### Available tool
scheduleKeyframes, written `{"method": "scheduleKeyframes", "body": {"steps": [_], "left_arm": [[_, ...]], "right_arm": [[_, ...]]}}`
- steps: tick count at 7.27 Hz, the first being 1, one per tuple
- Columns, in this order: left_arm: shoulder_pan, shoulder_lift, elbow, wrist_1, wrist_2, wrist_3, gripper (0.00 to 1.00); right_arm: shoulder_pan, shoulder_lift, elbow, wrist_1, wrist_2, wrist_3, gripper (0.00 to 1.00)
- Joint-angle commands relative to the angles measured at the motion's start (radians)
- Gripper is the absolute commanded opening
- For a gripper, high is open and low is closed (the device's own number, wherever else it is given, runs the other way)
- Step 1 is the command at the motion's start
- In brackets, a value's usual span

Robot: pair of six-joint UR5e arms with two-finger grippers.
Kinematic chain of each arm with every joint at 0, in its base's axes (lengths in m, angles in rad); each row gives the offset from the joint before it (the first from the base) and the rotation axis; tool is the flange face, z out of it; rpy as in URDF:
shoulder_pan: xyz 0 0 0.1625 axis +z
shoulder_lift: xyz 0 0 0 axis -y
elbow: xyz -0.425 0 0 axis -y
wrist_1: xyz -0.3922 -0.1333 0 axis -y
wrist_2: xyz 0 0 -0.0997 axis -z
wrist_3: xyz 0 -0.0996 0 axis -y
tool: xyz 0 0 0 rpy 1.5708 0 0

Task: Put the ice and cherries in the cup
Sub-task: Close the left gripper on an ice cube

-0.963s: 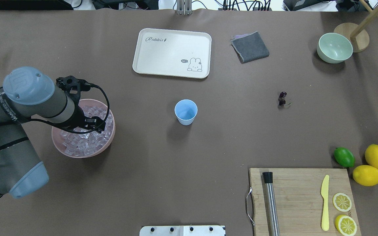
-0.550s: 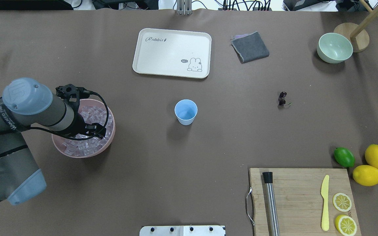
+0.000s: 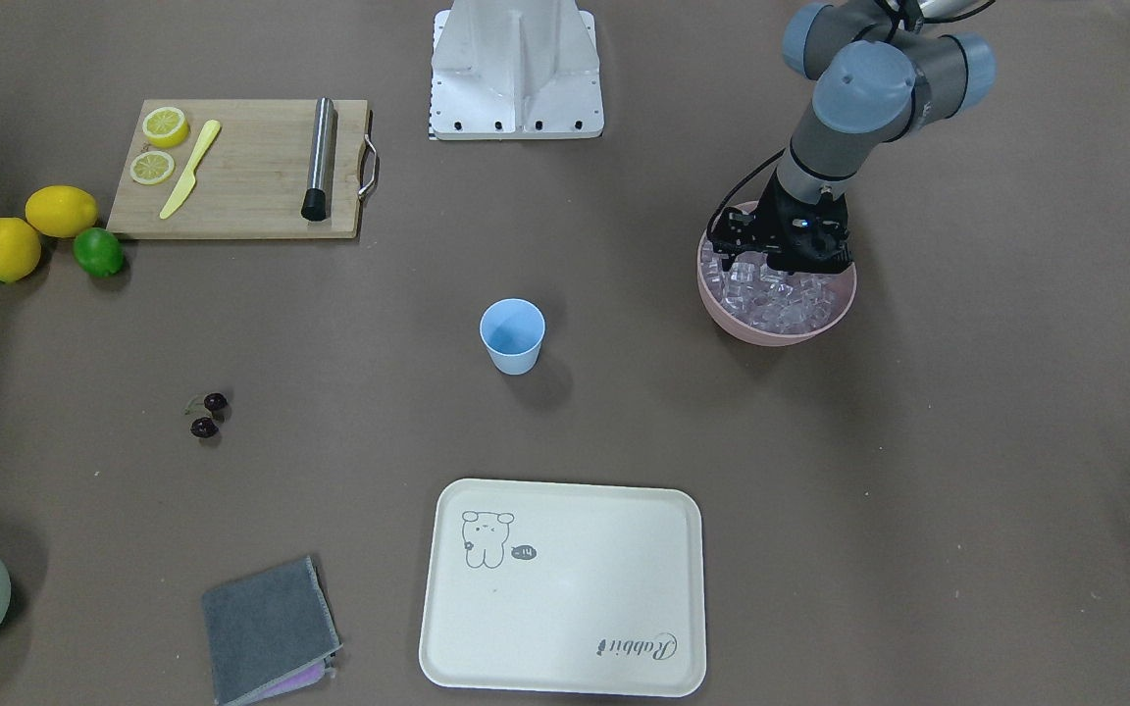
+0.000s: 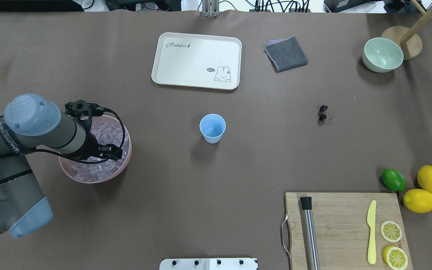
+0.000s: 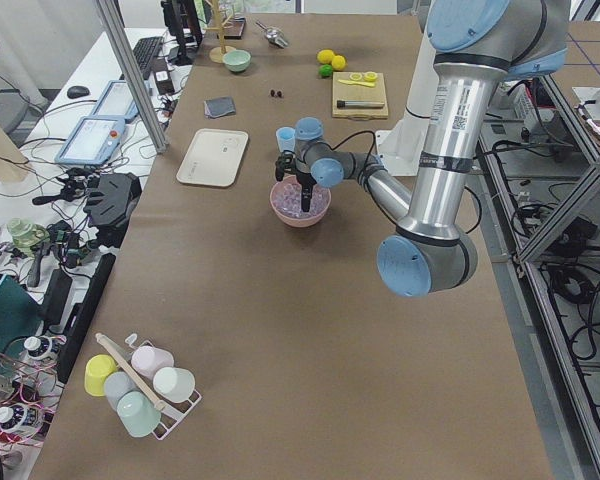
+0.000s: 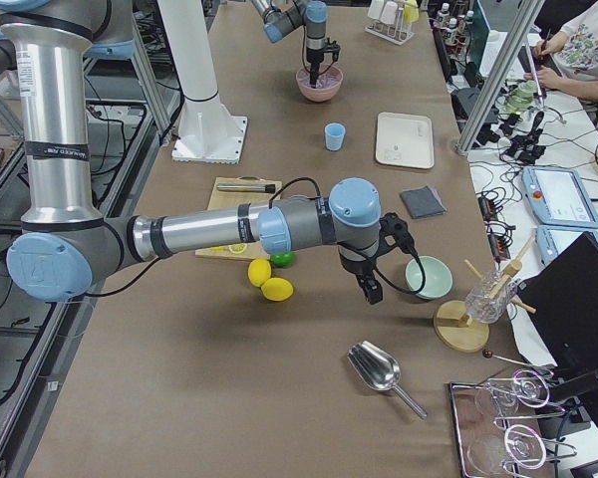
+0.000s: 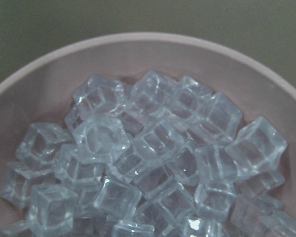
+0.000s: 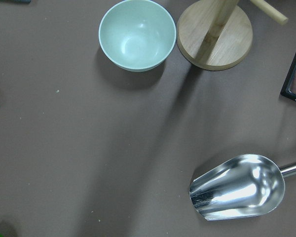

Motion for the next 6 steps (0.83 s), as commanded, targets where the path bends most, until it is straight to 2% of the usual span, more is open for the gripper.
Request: {"method": "scheduleKeyframes", "body": {"steps": [1, 3, 4, 6], "left_arm": [[-0.001, -0.006, -0.002, 0.001, -0.002, 0.004, 0.51], [-0.001, -0.003, -0.004, 0.001, -0.006, 0.009, 0.29], [-0.007, -0.001, -0.007, 0.001, -0.006, 0.01, 0.25], [-0.042, -0.007, -0.031, 0.007, -0.033, 0.013, 0.0]], "right_arm": [[0.001, -0.008, 0.003, 0.0, 0.0, -0.002, 0.99], [0.0, -0.005, 0.004, 0.002, 0.0, 0.003, 0.99], [0.0, -0.001, 0.004, 0.002, 0.0, 0.003, 0.99], [0.0, 0.005, 0.01, 0.0, 0.002, 0.009, 0.99]]}}
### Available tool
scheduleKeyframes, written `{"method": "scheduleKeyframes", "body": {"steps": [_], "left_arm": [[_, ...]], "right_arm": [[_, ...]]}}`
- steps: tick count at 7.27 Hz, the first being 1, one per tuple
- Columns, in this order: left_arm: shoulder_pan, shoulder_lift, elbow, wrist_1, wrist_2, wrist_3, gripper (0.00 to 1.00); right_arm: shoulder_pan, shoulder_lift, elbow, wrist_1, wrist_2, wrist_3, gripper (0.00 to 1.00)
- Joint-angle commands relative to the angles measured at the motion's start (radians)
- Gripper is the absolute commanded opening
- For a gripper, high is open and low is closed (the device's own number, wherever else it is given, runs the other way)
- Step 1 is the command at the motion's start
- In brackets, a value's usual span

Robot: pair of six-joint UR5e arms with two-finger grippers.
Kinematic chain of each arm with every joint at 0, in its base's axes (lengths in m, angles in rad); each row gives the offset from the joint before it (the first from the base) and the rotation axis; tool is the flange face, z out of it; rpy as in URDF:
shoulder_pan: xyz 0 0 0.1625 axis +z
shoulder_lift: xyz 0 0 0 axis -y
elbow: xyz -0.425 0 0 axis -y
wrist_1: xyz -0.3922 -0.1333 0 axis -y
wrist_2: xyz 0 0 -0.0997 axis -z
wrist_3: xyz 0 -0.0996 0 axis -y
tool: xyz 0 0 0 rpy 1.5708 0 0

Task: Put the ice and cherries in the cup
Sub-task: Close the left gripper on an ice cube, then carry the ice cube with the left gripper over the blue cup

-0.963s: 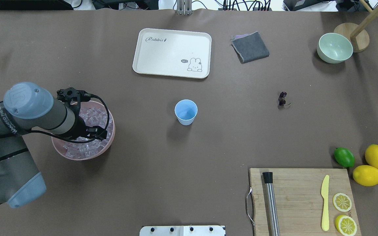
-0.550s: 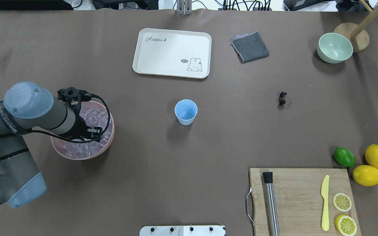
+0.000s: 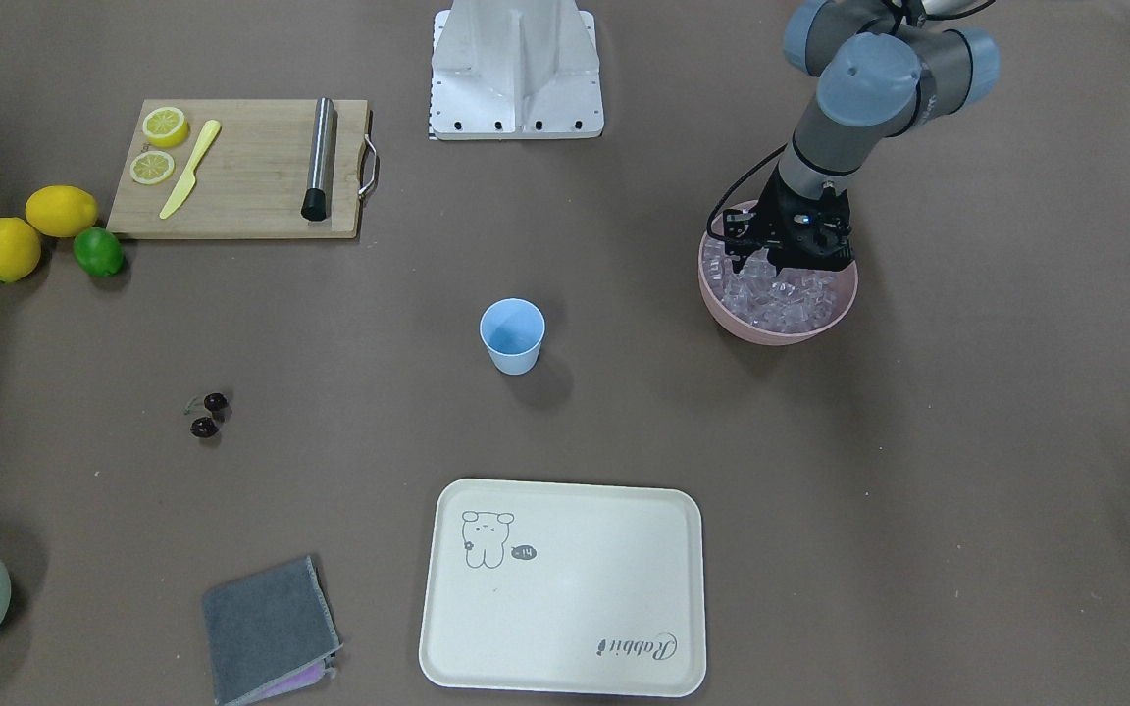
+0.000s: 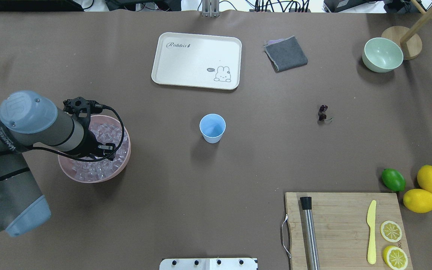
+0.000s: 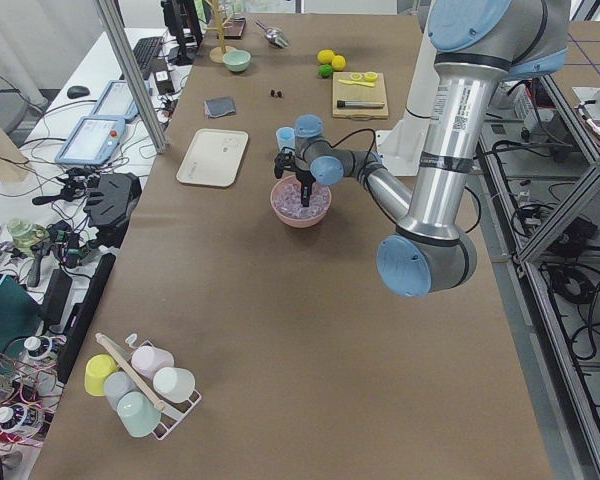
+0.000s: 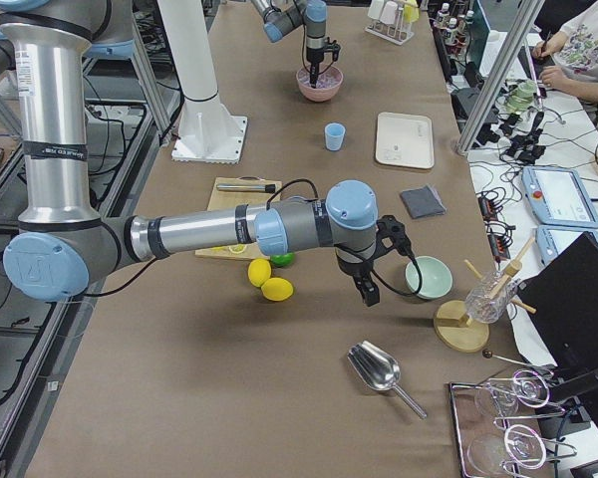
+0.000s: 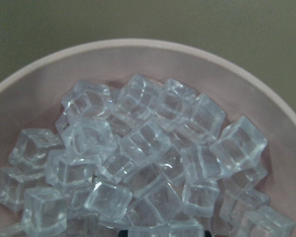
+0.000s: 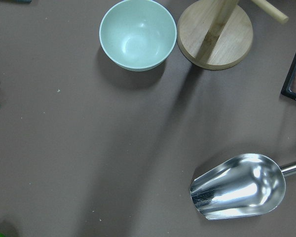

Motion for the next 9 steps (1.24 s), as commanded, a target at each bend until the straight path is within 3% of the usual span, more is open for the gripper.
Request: {"method": "scheduleKeyframes", "body": {"steps": [1, 2, 4, 5, 7, 9], "left_arm": [[-0.037, -0.04, -0.013, 0.009, -0.027, 0.009, 0.0], [-0.059, -0.113, -0.004, 0.057, -0.026, 0.036, 0.0], [-0.073, -0.399, 0.01, 0.353, -0.018, 0.081, 0.0], [-0.073, -0.469, 0.062, 0.369, -0.018, 0.078, 0.0], [-0.023, -0.592, 0.258, 0.212, 0.04, -0.021, 0.0], [0.057, -0.632, 0.405, 0.054, 0.165, -0.036, 0.0]], "right_arm": [[0.0, 0.007, 0.006, -0.001, 0.001, 0.005, 0.99], [-0.002, 0.007, 0.004, -0.002, 0.004, 0.005, 0.99], [-0.021, 0.009, -0.002, -0.002, 0.011, 0.008, 0.99], [-0.028, 0.01, -0.005, -0.002, 0.011, 0.008, 0.99], [-0.028, 0.015, -0.004, -0.002, 0.013, 0.007, 0.99], [-0.026, 0.013, -0.007, -0.002, 0.013, 0.007, 0.99]]}}
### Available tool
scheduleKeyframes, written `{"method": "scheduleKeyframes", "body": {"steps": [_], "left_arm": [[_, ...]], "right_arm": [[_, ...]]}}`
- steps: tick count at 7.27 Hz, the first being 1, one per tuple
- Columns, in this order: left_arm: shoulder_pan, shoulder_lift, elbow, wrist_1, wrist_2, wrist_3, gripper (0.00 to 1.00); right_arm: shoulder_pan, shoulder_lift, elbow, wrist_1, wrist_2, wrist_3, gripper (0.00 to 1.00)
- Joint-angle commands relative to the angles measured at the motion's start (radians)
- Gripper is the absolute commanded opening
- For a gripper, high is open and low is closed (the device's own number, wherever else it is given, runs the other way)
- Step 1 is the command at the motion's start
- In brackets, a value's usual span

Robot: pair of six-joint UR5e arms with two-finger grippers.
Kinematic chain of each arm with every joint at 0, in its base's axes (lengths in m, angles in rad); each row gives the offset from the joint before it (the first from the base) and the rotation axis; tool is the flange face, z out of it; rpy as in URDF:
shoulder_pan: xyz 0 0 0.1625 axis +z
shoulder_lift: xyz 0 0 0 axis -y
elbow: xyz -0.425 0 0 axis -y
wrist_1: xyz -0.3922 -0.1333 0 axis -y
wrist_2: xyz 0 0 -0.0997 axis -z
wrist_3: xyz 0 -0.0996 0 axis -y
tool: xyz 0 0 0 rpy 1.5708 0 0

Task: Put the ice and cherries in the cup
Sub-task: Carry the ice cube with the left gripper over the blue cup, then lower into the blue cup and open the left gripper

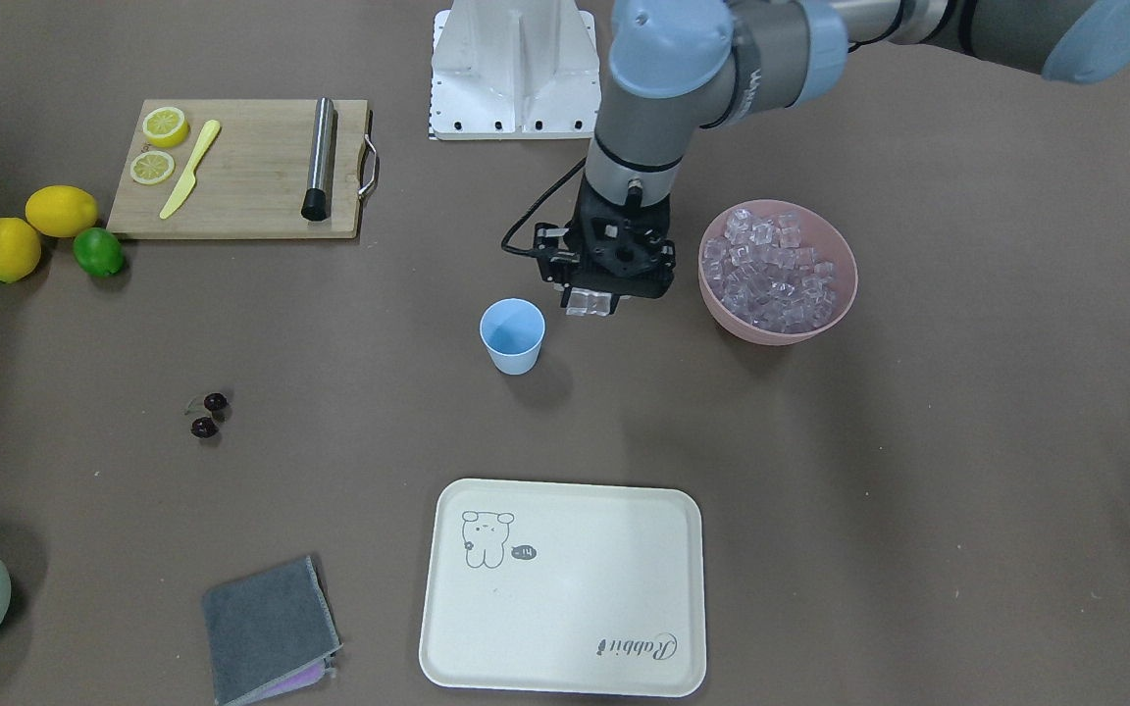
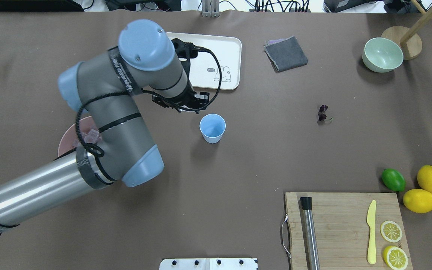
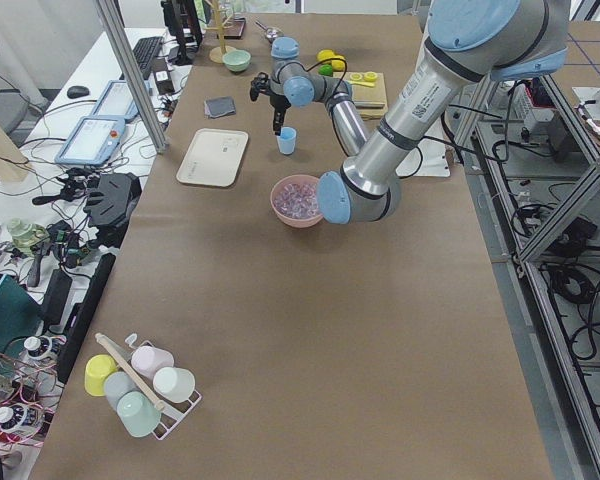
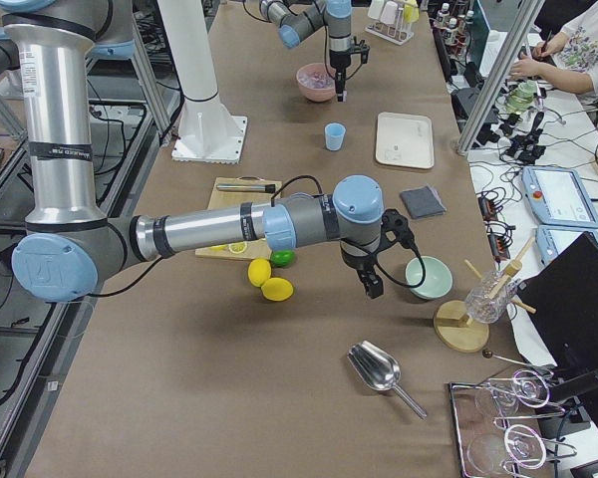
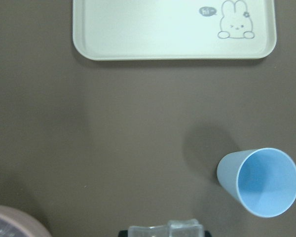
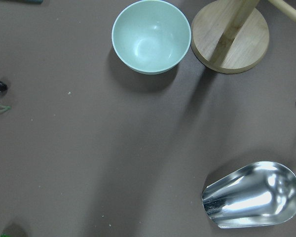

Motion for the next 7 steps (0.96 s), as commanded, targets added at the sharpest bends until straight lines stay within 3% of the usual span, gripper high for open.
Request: {"method": "scheduleKeyframes", "body": {"steps": [1, 3, 7], "left_arm": [[0.057, -0.042, 0.142, -0.14, 0.07, -0.019, 0.0], [0.078, -0.063, 0.181, -0.172, 0.07, -0.019, 0.0], [0.074, -0.061, 0.147, -0.168, 0.068, -0.022, 0.0]], "right_arm": [[0.001, -0.005, 0.009, 0.001, 0.008, -0.001, 0.99], [0.001, 0.001, -0.002, -0.001, 0.015, -0.002, 0.99], [0.001, -0.001, -0.002, 0.001, 0.013, -0.002, 0.99]]}}
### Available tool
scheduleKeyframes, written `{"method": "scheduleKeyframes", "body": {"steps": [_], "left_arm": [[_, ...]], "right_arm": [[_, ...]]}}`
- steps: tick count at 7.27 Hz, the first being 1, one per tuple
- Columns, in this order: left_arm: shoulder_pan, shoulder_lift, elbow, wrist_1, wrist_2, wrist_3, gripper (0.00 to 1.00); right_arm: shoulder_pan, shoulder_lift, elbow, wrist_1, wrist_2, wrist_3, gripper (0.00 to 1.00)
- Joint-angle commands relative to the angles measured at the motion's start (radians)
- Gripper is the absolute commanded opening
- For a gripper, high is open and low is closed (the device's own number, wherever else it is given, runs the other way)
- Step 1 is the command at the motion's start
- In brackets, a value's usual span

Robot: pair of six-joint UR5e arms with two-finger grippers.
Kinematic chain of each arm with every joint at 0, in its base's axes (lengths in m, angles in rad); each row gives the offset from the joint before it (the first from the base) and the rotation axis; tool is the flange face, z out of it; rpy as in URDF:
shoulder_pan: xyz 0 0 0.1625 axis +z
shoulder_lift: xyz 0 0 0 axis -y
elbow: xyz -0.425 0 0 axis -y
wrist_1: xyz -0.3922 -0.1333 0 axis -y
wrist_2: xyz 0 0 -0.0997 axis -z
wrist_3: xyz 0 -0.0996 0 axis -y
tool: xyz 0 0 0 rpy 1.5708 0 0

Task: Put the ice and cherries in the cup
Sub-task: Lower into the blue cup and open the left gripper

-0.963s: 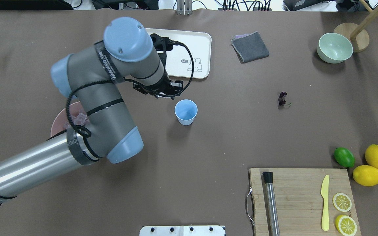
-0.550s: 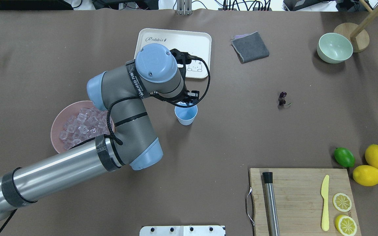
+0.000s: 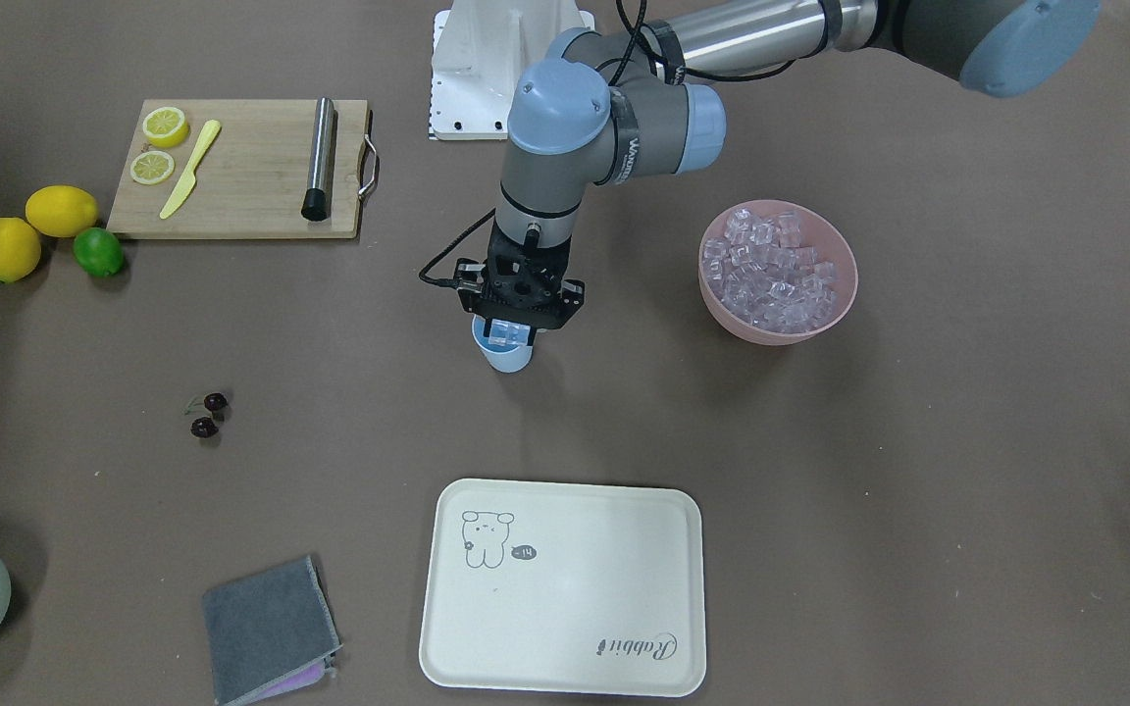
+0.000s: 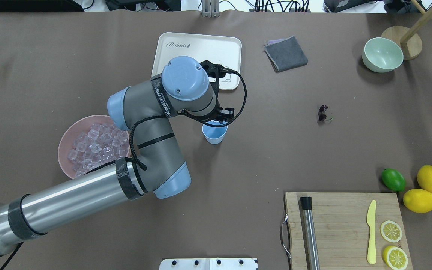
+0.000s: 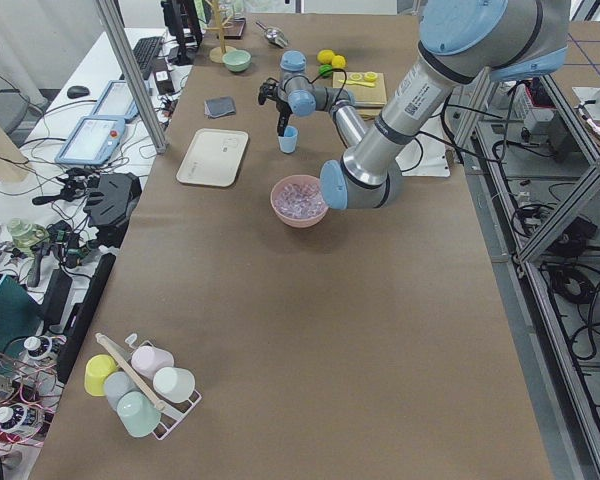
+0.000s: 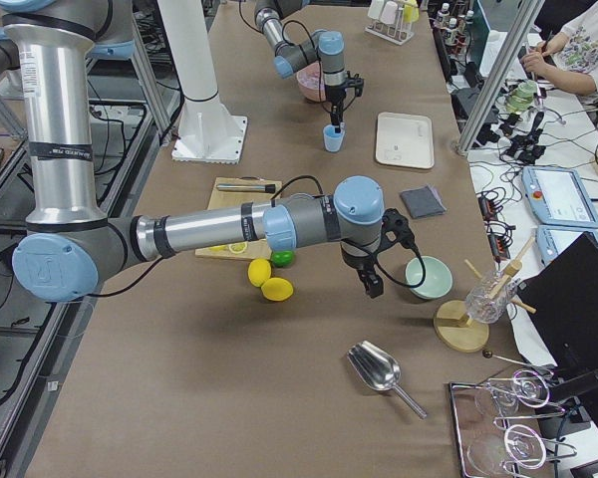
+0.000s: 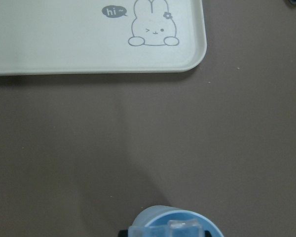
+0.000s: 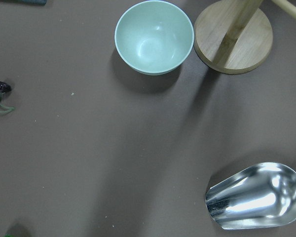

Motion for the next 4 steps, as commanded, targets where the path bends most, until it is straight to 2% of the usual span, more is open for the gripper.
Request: {"method": "scheduleKeyframes", "body": {"steps": [1, 4], "left_arm": [[-0.002, 0.0, -0.02, 0.004, 0.0, -0.001, 0.0], [-0.002, 0.01, -0.037, 0.006, 0.0, -0.001, 0.0]], "right_arm": [[0.0, -0.002, 0.001, 0.001, 0.0, -0.001, 0.99], [0.0, -0.005, -0.001, 0.001, -0.001, -0.001, 0.99]]}}
